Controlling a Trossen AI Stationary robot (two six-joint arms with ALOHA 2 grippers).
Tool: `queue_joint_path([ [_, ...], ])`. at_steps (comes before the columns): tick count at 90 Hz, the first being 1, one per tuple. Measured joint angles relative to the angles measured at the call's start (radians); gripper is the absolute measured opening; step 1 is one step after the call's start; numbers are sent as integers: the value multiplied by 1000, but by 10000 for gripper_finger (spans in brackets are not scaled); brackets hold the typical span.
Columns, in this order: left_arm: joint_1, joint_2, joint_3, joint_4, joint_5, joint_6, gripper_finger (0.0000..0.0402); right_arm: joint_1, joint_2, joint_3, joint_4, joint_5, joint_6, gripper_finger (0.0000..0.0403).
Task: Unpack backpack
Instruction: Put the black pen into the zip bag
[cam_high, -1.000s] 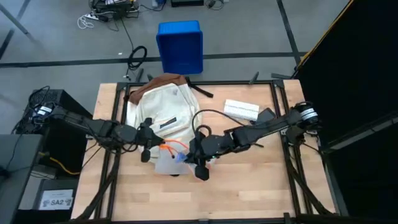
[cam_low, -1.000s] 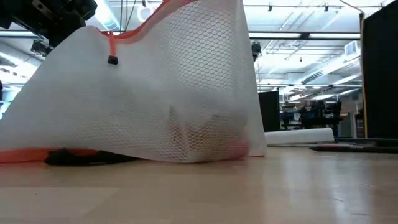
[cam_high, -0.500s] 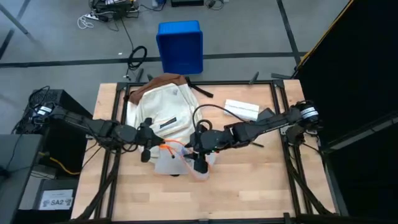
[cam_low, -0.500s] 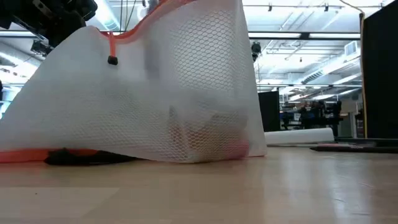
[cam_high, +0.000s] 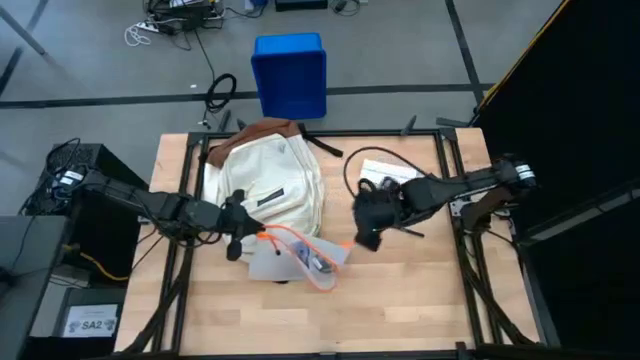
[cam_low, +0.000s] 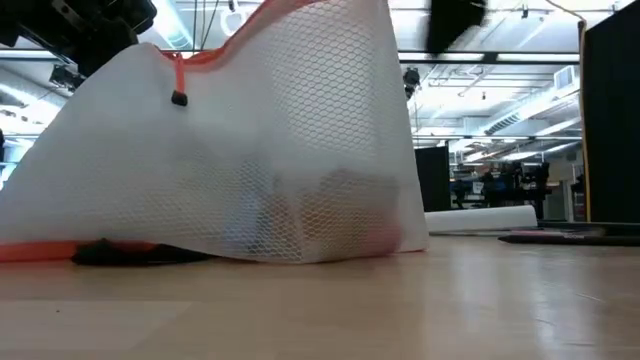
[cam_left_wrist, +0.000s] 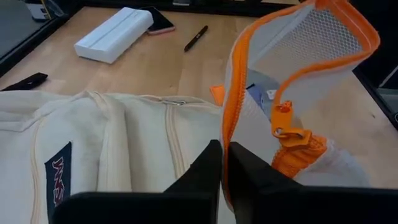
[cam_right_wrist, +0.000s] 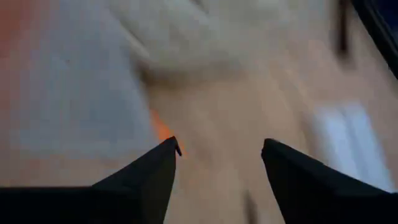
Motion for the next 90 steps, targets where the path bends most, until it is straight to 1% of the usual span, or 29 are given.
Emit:
queue_joint_path([
  [5, 0, 0, 0, -1, 5, 0, 0, -22, 9, -27, -108, -16, 60, 189],
  [10, 0, 0, 0, 2, 7, 0, 0, -43, 12, -85, -127, -54, 79, 177],
  [21, 0, 0, 0, 3, 8, 0, 0, -94, 13, -251, -41, -223, 64, 160],
  [30, 0, 0, 0, 3, 9, 0, 0, -125, 15, -408, 49, -345, 50, 157],
  [34, 0, 0, 0, 2, 9, 0, 0, -132, 11, -465, 64, -380, 46, 158],
  [45, 0, 0, 0, 0, 9, 0, 0, -135, -55, -601, 107, -391, 70, 172],
  [60, 0, 14, 0, -1, 9, 0, 0, -139, -208, -769, 280, -394, 119, 195],
  [67, 0, 25, 0, 3, 9, 0, 0, -139, -254, -841, 314, -398, 148, 205],
  [80, 0, 33, 0, 10, 9, 0, 0, -139, -269, -940, 320, -394, 193, 217],
  [90, 0, 36, 0, 10, 9, -2, 0, -139, -260, -995, 367, -400, 202, 214],
])
